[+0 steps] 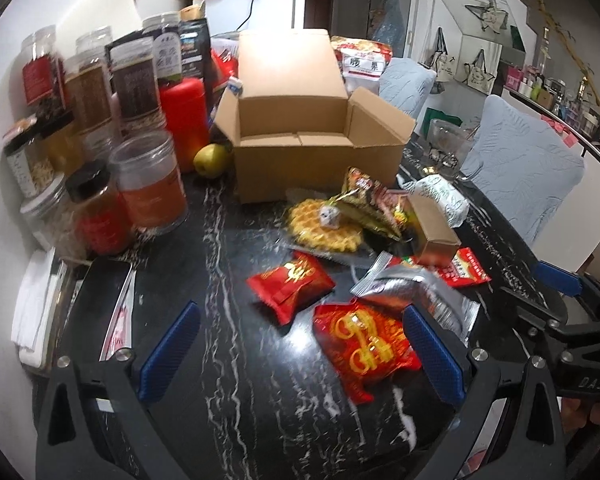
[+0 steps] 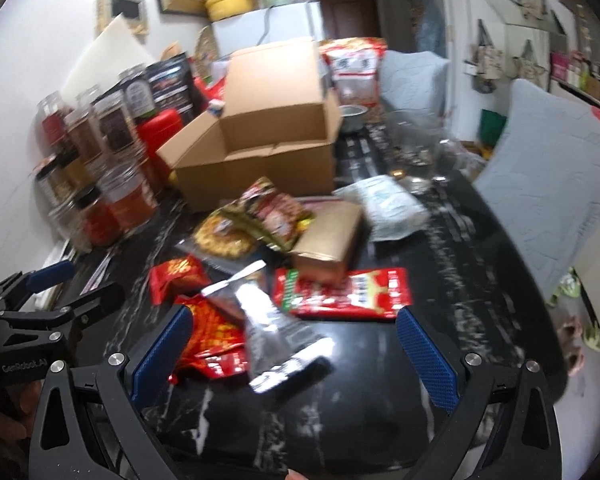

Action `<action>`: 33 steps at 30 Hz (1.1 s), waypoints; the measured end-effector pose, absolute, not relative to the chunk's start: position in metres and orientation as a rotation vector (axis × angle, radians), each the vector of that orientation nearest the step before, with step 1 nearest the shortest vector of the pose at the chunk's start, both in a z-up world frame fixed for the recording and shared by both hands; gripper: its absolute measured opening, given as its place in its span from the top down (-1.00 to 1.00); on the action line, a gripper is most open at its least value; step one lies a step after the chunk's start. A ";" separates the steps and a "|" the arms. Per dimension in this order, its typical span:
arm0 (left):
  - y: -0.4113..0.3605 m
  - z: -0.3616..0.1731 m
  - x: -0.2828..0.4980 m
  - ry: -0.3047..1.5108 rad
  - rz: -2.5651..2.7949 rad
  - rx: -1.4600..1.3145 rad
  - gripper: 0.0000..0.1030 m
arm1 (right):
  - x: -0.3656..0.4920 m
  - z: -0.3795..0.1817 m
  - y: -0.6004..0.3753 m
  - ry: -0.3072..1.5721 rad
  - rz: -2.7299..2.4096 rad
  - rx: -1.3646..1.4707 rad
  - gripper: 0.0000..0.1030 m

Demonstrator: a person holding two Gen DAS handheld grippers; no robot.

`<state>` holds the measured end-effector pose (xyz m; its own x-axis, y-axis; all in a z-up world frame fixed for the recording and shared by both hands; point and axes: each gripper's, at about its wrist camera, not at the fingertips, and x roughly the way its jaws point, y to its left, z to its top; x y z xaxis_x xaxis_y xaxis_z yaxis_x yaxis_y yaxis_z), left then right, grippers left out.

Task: Organize snacks
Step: 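Grasp the silver foil snack packet with the right gripper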

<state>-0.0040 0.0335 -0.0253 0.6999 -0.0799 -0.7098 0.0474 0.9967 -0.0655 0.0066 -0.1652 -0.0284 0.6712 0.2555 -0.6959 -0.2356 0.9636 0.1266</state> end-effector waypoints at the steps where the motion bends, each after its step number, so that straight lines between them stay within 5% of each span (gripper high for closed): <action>1: 0.036 -0.027 -0.005 0.796 -0.068 -0.047 -1.00 | 0.009 -0.032 -0.160 0.791 0.291 0.019 -1.00; 15: 0.059 -0.054 -0.009 0.866 -0.051 -0.146 -1.00 | 0.049 -0.078 -0.135 0.882 0.404 -0.037 -0.95; 22: 0.048 -0.064 0.000 0.904 -0.082 -0.138 -1.00 | 0.065 -0.098 -0.136 0.955 0.427 -0.030 -0.34; 26: 0.040 -0.067 0.003 0.922 -0.104 -0.142 -1.00 | 0.063 -0.096 -0.138 0.932 0.424 -0.056 0.26; 33: 0.017 -0.073 0.013 0.953 -0.183 -0.147 -1.00 | 0.052 -0.084 -0.161 0.913 0.448 0.031 0.33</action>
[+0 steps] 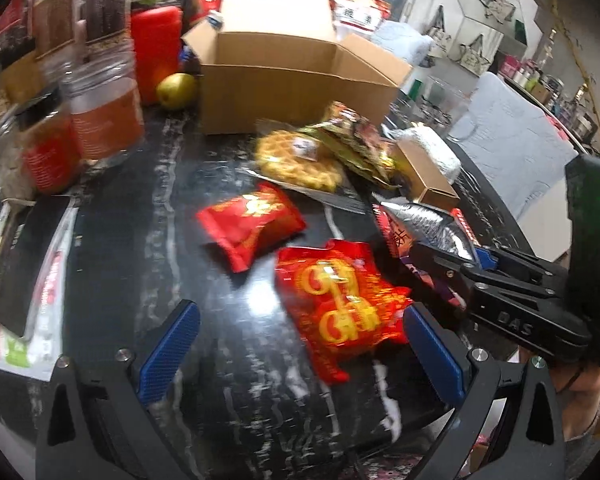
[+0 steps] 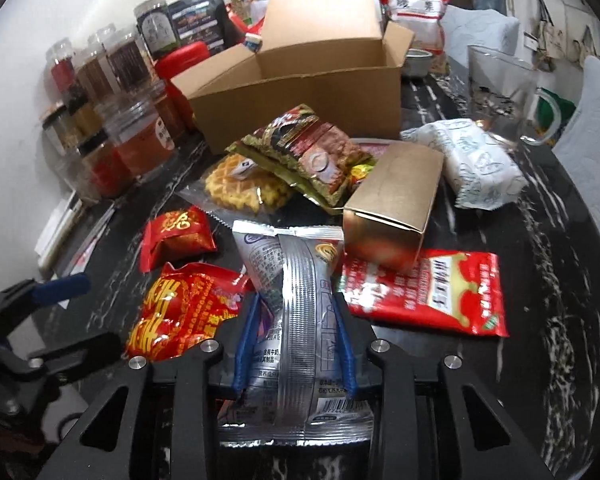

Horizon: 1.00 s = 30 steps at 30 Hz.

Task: Organize snacks
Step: 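Grasp the silver foil snack packet with the right gripper, then grasp the red-and-yellow snack bag with the left gripper while the right holds the foil packet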

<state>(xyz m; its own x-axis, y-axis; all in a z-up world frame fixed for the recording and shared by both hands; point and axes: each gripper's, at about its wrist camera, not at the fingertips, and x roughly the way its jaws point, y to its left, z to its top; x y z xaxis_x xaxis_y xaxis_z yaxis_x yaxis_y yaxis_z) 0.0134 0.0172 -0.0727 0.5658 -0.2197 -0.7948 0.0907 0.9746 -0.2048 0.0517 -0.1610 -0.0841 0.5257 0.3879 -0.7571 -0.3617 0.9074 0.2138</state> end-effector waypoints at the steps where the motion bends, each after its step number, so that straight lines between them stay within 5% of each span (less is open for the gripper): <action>1: 0.012 -0.075 0.016 0.963 -0.194 -0.144 -1.00 | 0.049 -0.081 -0.165 0.908 0.444 0.038 0.33; 27: -0.041 -0.113 0.055 1.039 -0.156 0.035 -1.00 | 0.035 -0.076 -0.183 0.876 0.370 -0.012 0.32; 30: -0.041 -0.113 0.053 1.006 -0.164 0.050 -0.83 | 0.035 -0.076 -0.183 0.878 0.371 -0.007 0.32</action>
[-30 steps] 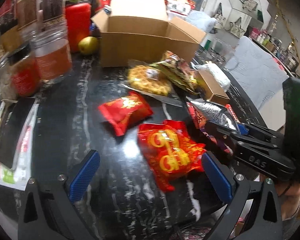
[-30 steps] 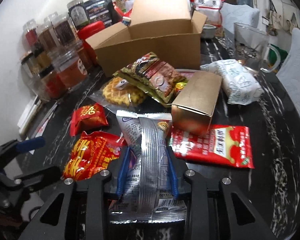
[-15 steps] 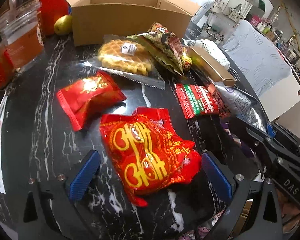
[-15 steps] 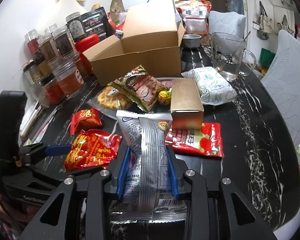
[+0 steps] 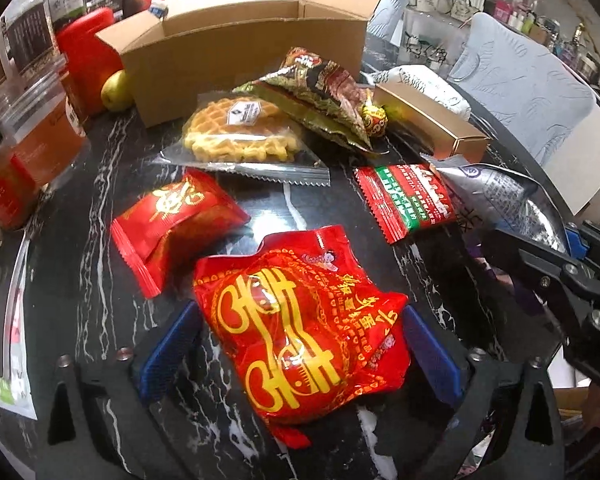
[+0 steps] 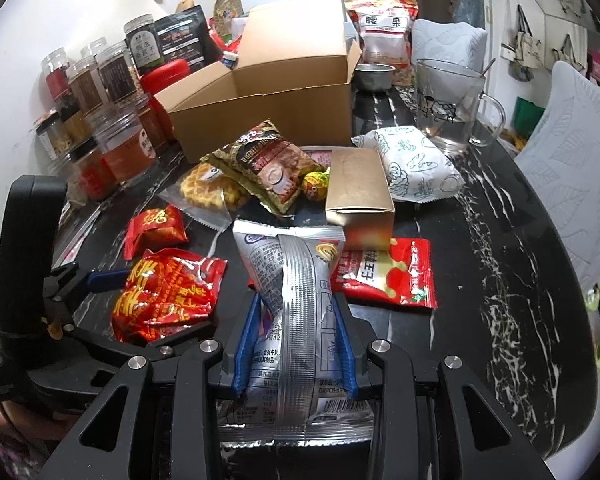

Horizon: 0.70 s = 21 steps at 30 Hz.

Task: Organize snacks
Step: 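Grasp the red-and-yellow snack bag with the left gripper while the right holds the foil packet, then carry both snack bags over the open cardboard box with both grippers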

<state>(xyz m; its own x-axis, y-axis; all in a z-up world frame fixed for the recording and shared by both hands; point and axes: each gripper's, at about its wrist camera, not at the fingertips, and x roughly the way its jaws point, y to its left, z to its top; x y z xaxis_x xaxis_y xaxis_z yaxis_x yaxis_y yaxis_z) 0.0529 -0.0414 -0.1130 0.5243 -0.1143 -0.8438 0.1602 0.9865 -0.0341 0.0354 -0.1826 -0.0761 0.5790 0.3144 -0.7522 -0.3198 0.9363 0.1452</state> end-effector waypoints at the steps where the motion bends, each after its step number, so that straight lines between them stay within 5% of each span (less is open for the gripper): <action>1: -0.041 -0.112 0.050 0.995 -0.170 0.057 -0.77 | 0.035 -0.076 -0.183 0.879 0.372 -0.005 0.32; 6: -0.031 -0.109 0.044 0.969 -0.191 0.040 -0.53 | 0.036 -0.078 -0.184 0.882 0.383 0.011 0.32; 21: -0.009 -0.087 0.025 0.913 -0.283 -0.081 -0.47 | 0.035 -0.072 -0.176 0.862 0.441 0.034 0.32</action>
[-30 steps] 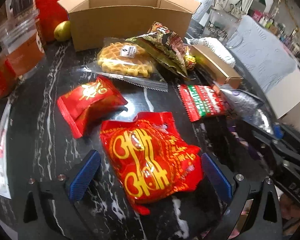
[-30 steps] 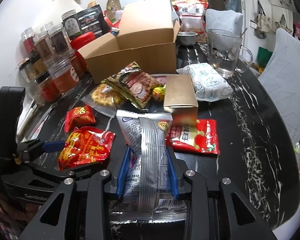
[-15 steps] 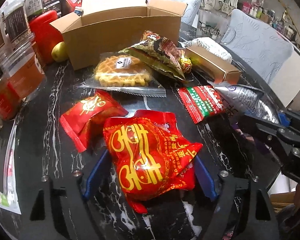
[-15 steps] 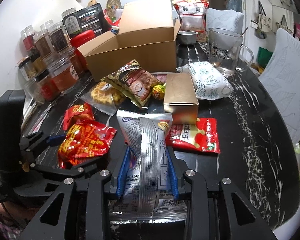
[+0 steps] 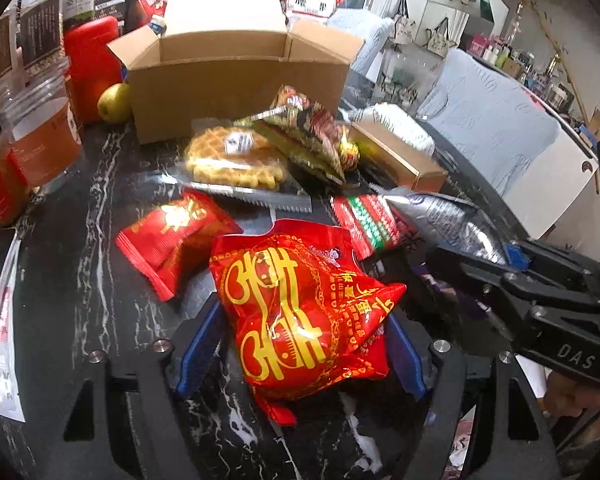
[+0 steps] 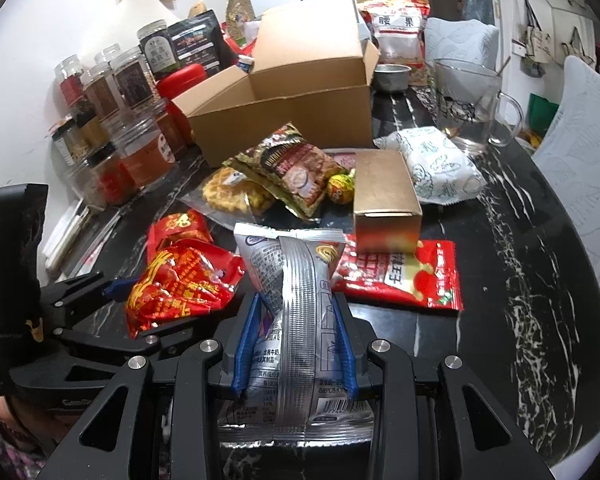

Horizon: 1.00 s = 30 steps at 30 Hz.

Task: Organize snacks
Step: 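Carry both snack bags over the open cardboard box with both grippers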

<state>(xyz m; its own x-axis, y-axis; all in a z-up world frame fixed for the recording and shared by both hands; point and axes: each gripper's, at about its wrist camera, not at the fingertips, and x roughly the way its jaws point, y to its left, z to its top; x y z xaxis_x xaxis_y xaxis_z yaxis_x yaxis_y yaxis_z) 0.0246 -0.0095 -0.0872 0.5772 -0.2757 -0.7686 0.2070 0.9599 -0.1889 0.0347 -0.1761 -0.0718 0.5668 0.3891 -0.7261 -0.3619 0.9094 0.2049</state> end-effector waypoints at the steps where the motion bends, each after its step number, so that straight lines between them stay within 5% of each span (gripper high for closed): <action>1: -0.008 -0.084 0.024 0.906 -0.282 -0.085 -0.47 | 0.035 -0.070 -0.175 0.858 0.446 0.036 0.32; 30: 0.014 0.030 0.042 0.608 -0.240 -0.074 -0.47 | 0.062 0.035 -0.150 0.611 0.522 0.036 0.32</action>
<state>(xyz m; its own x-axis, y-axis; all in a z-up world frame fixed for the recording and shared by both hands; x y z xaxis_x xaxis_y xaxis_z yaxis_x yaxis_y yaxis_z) 0.0423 0.0140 0.0297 0.7937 -0.2450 -0.5568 0.2015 0.9695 -0.1394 0.0616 -0.1503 0.0346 0.6939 0.4780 -0.5385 -0.4574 0.8702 0.1830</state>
